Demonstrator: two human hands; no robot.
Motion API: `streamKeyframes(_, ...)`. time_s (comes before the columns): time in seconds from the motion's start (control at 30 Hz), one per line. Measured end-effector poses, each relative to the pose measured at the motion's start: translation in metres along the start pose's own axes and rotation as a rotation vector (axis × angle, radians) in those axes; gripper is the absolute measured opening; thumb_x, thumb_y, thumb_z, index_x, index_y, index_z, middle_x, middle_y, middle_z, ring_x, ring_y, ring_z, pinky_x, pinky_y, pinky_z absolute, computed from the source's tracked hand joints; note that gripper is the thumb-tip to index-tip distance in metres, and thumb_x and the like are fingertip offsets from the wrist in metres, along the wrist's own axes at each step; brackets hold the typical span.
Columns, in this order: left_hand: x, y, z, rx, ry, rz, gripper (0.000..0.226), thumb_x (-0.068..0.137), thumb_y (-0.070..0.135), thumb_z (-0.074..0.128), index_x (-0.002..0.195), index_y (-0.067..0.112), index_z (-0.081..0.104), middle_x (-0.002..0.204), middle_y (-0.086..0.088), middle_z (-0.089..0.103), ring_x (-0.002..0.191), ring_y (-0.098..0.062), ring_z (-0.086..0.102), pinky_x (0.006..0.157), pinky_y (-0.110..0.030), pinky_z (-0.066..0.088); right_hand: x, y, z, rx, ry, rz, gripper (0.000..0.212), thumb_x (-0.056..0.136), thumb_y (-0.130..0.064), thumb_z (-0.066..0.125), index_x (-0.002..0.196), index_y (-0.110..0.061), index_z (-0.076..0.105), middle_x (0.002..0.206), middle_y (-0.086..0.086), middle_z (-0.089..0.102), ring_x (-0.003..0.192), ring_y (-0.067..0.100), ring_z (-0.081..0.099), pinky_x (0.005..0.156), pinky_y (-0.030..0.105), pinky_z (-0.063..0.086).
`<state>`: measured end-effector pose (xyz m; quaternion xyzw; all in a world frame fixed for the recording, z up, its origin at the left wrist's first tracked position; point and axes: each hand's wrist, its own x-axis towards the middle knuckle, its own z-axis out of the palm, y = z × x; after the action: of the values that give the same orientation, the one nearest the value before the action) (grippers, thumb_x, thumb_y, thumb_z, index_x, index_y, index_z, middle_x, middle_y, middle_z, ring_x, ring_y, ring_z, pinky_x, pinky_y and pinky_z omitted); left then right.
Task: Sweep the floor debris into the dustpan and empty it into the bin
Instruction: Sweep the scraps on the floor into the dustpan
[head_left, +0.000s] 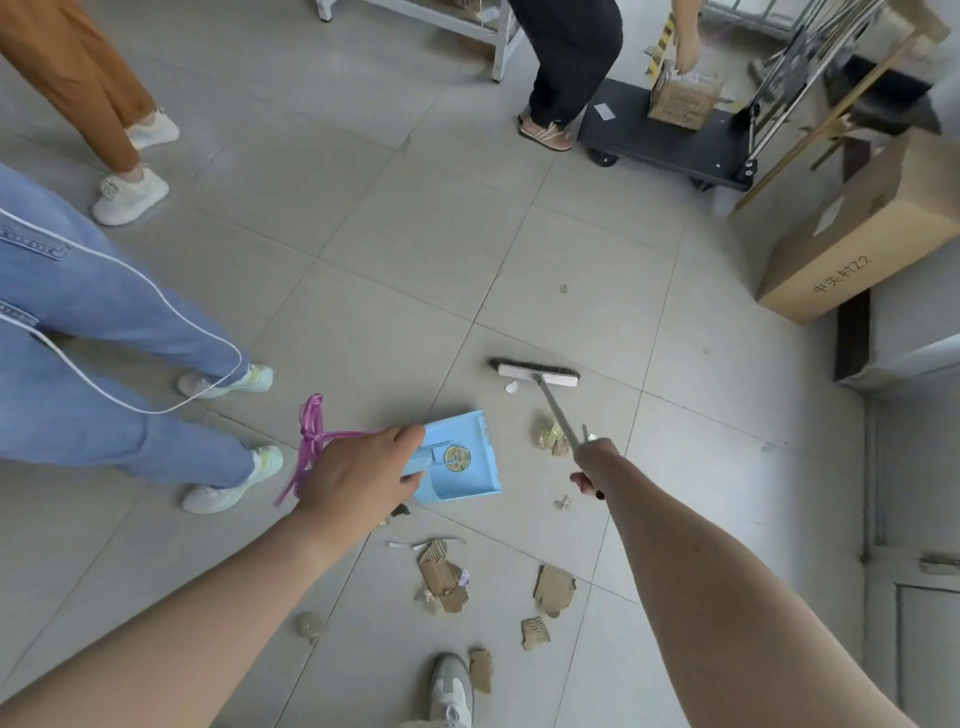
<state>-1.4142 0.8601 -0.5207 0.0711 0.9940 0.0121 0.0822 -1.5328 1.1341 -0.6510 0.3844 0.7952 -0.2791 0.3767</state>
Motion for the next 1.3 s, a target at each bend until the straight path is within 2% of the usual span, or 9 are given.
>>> streamKeyframes(0.17,-0.009,-0.002,-0.001,0.034,-0.008,0.023,0.02,0.087,0.04,0.052,0.091,0.023,0.044,0.078,0.003,0.06,0.061,-0.022,0.059,0.046,-0.027,0.032,-0.003,0.068,0.015,-0.031,-0.005,0.071,0.015,0.093,-0.011,0.037,0.092,-0.001,0.048,0.058,0.007,0.043,0.045,0.012,0.034,0.043,0.018,0.029)
streamKeyframes(0.3,-0.033,-0.009,-0.001,0.03,0.018,0.1,0.021,0.084,0.037,0.059,0.09,0.019,0.049,0.075,0.003,0.062,0.057,-0.024,0.06,0.043,-0.028,0.031,-0.028,0.116,0.032,-0.04,-0.024,0.174,0.018,0.089,-0.008,0.03,0.074,-0.008,0.041,0.047,0.004,0.04,0.039,0.01,0.034,0.045,0.019,0.029)
streamKeyframes(0.4,-0.057,-0.019,0.001,0.031,0.064,0.153,0.022,0.078,0.031,0.067,0.082,0.017,0.052,0.067,0.002,0.062,0.048,-0.026,0.057,0.04,-0.025,0.025,-0.059,0.146,0.052,-0.05,-0.06,0.212,0.017,0.087,-0.009,0.028,0.078,-0.008,0.041,0.041,0.004,0.04,0.034,0.01,0.035,0.048,0.019,0.029)
streamKeyframes(0.67,-0.147,-0.045,0.016,0.084,0.13,0.236,0.019,0.085,0.032,0.06,0.091,0.016,0.053,0.074,0.001,0.064,0.054,-0.028,0.059,0.041,-0.028,0.028,-0.145,0.235,0.158,0.108,-0.073,0.31,0.02,0.091,-0.015,0.028,0.083,-0.009,0.045,0.042,0.001,0.033,0.028,0.006,0.028,0.043,0.015,0.027)
streamKeyframes(0.77,-0.183,-0.052,0.023,0.082,0.141,0.278,0.022,0.085,0.031,0.06,0.097,0.014,0.055,0.077,0.0,0.065,0.055,-0.029,0.06,0.041,-0.028,0.028,-0.175,0.266,0.197,0.126,-0.097,0.328,0.021,0.091,-0.015,0.028,0.076,-0.009,0.042,0.036,0.001,0.033,0.033,0.008,0.027,0.044,0.016,0.025)
streamKeyframes(0.9,-0.235,-0.056,0.027,0.095,0.151,0.329,0.023,0.076,0.024,0.072,0.09,0.012,0.058,0.068,-0.002,0.064,0.045,-0.027,0.057,0.037,-0.025,0.026,-0.211,0.3,0.228,0.116,-0.118,0.335,0.02,0.08,-0.004,0.024,0.066,-0.012,0.036,0.03,0.0,0.033,0.029,0.011,0.026,0.043,0.015,0.023)
streamKeyframes(1.0,-0.27,-0.056,0.025,0.083,0.181,0.319,0.029,0.063,0.016,0.083,0.076,0.009,0.058,0.055,-0.004,0.058,0.032,-0.024,0.049,0.036,-0.019,0.018,-0.231,0.323,0.245,0.114,-0.116,0.303,0.018,0.085,-0.011,0.026,0.071,-0.009,0.037,0.034,0.001,0.037,0.033,0.01,0.028,0.049,0.018,0.023)
streamKeyframes(1.17,-0.326,-0.053,0.025,0.083,0.225,0.272,0.021,0.077,0.022,0.072,0.081,0.01,0.055,0.065,-0.006,0.062,0.044,-0.028,0.056,0.041,-0.02,0.008,-0.263,0.365,0.268,0.099,-0.128,0.24,0.021,0.081,-0.012,0.023,0.089,-0.007,0.041,0.032,0.001,0.037,0.025,0.008,0.028,0.045,0.015,0.03)
streamKeyframes(1.3,-0.384,-0.046,0.026,0.091,0.228,0.267,0.026,0.071,0.02,0.077,0.078,0.008,0.056,0.06,-0.007,0.059,0.041,-0.025,0.054,0.04,-0.018,0.009,-0.294,0.404,0.291,0.135,-0.114,0.242,0.014,0.084,-0.012,0.024,0.079,-0.01,0.037,0.034,-0.001,0.035,0.03,0.007,0.026,0.046,0.016,0.023)
